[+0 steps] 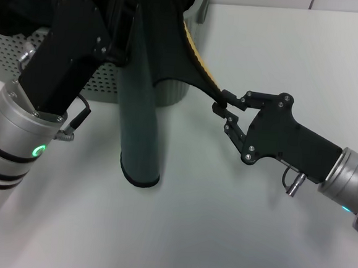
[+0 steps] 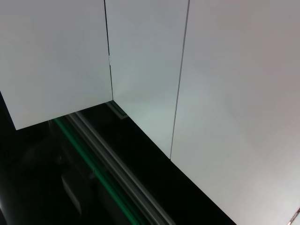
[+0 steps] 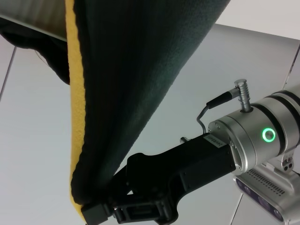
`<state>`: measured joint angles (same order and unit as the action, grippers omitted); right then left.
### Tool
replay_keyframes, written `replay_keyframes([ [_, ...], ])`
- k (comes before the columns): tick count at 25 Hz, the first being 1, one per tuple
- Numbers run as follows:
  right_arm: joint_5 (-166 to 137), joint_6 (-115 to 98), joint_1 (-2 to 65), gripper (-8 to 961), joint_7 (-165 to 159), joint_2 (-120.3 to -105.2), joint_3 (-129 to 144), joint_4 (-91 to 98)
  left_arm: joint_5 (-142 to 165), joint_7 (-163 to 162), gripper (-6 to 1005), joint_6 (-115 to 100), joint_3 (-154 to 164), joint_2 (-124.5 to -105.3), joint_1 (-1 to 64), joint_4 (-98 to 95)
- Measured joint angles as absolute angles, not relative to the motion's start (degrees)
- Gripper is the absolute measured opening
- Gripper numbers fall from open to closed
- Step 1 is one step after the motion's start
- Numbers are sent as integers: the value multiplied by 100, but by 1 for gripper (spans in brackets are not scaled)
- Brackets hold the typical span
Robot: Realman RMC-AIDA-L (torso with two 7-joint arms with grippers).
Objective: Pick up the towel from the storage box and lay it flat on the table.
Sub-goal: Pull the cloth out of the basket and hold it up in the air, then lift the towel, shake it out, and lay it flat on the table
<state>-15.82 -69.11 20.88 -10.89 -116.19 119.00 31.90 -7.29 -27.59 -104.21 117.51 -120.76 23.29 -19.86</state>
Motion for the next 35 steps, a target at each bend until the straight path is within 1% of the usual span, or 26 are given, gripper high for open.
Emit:
replay_keyframes([
  [3,-1581,-6926,2067,183,-1089,-11619,11900,3190,-729,-2760,20,-10422,11751,-12076,2329,-1986],
  [14,-1582,-6950,2046,9,-1013,-11619,11852,3200,-727,-2792,22,-10424,11751,-12076,2269,-1969],
  [18,-1583,-7075,1988,9,-1023,-11610,11708,3395,-671,-2786,23,-10424,11768,-12076,2188,-1901],
  [22,-1618,-7384,1827,9,-1068,-11560,11392,3804,-644,-2763,23,-10404,11825,-12076,2030,-1614],
  [24,-1634,-7429,1736,9,-1121,-11513,11240,4087,-641,-2761,23,-10381,11852,-12076,1975,-1377],
  [28,-1653,-7407,1580,9,-1311,-11332,11004,4828,-639,-2762,24,-10320,12005,-12076,1867,-969],
  [30,-1747,-7397,1502,9,-1422,-11282,10861,5196,-637,-2762,55,-10199,12097,-12076,1781,-886],
  [32,-2064,-7317,1389,9,-1621,-11286,10571,5666,-636,-2757,85,-9961,12228,-12076,1701,-881],
  [35,-2480,-7084,1280,9,-1868,-11353,10263,6113,-637,-2756,131,-9481,12436,-12076,1678,-882],
])
